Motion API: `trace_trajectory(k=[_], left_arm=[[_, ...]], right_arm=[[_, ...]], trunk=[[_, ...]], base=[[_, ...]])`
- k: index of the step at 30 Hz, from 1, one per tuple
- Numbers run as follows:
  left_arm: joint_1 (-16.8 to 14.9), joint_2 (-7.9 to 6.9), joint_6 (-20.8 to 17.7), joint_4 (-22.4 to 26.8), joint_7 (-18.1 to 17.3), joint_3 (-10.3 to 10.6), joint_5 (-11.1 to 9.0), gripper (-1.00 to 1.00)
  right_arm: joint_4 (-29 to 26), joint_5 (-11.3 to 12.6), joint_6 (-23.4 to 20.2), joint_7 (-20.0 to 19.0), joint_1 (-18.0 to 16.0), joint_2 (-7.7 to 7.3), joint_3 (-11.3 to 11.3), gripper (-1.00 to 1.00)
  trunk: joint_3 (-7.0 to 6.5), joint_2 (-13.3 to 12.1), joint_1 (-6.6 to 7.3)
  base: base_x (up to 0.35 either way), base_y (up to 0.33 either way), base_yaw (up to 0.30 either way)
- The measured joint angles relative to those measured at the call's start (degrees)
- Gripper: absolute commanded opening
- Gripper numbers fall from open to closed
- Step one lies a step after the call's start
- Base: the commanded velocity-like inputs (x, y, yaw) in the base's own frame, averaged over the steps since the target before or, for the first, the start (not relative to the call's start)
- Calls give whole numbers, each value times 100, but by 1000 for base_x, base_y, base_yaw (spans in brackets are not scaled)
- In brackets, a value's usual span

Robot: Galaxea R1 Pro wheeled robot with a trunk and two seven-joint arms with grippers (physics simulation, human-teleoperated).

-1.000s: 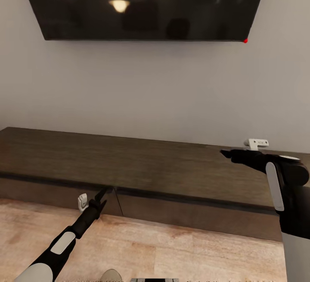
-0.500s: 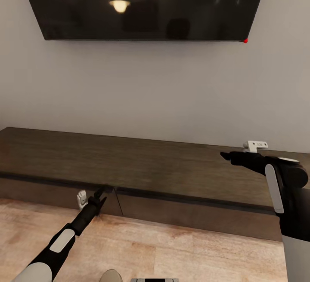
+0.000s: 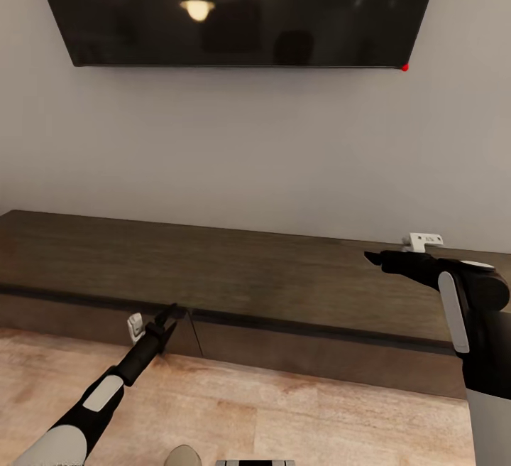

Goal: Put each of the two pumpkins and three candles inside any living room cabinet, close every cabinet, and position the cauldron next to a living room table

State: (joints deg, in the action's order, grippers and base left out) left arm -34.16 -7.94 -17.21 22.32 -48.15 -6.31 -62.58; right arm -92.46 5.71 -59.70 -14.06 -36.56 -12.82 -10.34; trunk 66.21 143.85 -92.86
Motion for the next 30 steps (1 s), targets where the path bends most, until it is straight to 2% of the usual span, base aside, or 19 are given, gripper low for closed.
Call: trace_trajectory(k=[5, 13, 14, 17, 21, 30], left_arm=[[-68, -4, -1, -182, 6, -1, 1, 100], [-91, 12, -1, -209, -8, 1, 1, 100], [-94, 15, -1, -209, -12, 4, 1, -100], [-103, 18, -1, -210, -17, 6, 6, -100], [-105, 36, 32, -230, 13, -49, 272, -100], [-106, 43, 24, -212, 13, -49, 349, -100]], right_arm=[[0, 0, 2, 0, 0, -1, -8, 100], [0, 1, 2, 0, 0, -1, 6, 100], [0, 1, 2, 0, 0, -1, 12, 100], [0, 0, 3, 0, 2, -1, 19, 100], [0, 0, 3, 0, 19, -1, 24, 100], [0, 0, 11, 0, 82, -1, 23, 100]], trunk=[[0, 0, 0], [0, 0, 0], [0, 0, 0], [0, 0, 0], [1, -1, -1], [1, 0, -1]], base=[[0, 0, 0], [0, 0, 0], [0, 0, 0], [0, 0, 0], [0, 0, 0], [0, 0, 0]])
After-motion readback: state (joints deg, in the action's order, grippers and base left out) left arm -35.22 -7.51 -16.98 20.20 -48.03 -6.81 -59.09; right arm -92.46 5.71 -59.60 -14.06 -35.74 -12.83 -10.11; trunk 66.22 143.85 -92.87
